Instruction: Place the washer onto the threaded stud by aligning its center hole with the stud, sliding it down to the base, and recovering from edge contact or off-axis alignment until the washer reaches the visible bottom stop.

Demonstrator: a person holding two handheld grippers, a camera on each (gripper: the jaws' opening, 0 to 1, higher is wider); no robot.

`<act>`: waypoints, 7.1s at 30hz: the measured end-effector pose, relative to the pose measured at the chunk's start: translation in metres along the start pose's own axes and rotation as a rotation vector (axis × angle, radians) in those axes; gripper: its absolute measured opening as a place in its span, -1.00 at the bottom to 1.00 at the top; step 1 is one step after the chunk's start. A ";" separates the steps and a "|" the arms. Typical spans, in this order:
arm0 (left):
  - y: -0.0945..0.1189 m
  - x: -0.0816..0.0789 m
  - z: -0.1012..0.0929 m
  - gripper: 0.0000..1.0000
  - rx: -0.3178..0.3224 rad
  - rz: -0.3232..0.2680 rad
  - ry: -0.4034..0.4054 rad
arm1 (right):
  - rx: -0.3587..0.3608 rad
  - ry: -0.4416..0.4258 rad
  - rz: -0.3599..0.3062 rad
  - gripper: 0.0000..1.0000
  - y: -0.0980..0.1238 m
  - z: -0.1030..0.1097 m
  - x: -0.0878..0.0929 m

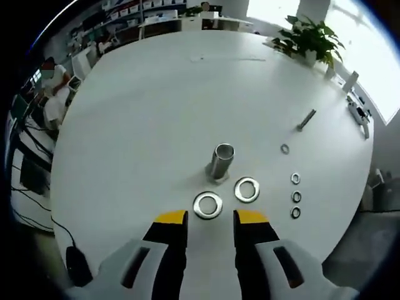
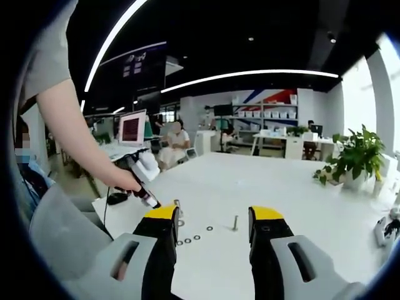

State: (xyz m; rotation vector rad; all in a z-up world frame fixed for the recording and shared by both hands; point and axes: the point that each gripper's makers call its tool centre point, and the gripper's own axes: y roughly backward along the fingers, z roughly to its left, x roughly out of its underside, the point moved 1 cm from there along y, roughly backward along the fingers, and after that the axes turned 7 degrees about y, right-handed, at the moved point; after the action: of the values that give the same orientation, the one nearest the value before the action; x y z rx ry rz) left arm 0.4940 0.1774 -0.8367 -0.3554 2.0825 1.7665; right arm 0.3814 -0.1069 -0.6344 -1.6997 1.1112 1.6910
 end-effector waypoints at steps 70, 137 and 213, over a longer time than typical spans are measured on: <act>-0.008 0.013 -0.020 -0.58 -0.033 0.184 -0.218 | 0.012 -0.010 0.006 -0.08 0.001 -0.003 0.002; 0.033 -0.003 -0.018 -0.61 0.005 0.059 -0.315 | 0.017 0.014 0.026 -0.11 0.000 -0.004 0.005; 0.020 -0.047 -0.039 -0.59 -0.053 0.117 -0.509 | -0.007 0.049 0.051 -0.13 -0.002 0.002 0.009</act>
State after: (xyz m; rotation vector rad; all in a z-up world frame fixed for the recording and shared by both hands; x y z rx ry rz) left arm 0.5222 0.1403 -0.7926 0.1922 1.7209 1.7511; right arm 0.3811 -0.1063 -0.6439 -1.7397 1.1816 1.6938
